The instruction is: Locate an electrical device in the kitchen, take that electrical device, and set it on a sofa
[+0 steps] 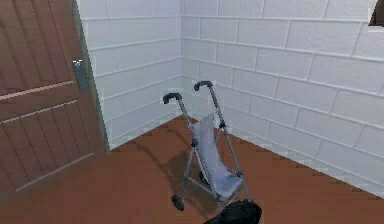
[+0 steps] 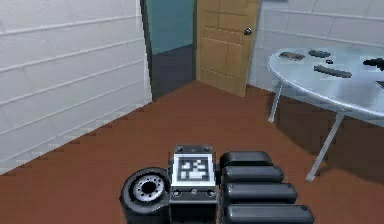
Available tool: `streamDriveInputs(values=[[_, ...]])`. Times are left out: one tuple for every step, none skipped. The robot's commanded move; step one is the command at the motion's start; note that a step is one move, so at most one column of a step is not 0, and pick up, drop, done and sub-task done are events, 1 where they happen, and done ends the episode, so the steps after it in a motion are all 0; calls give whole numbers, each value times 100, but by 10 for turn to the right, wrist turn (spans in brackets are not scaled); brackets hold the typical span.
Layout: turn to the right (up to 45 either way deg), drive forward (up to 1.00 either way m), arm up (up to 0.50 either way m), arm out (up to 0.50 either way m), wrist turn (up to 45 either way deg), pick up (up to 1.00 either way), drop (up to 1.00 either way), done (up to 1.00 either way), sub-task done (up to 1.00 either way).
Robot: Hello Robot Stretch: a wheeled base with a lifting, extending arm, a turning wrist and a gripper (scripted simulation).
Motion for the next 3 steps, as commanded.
streamDriveInputs(values=[[-210, 0, 0, 0, 0, 0, 0, 0, 0], [210, 0, 0, 0, 0, 0, 0, 0, 0], [30, 0, 0, 0, 0, 0, 0, 0, 0]])
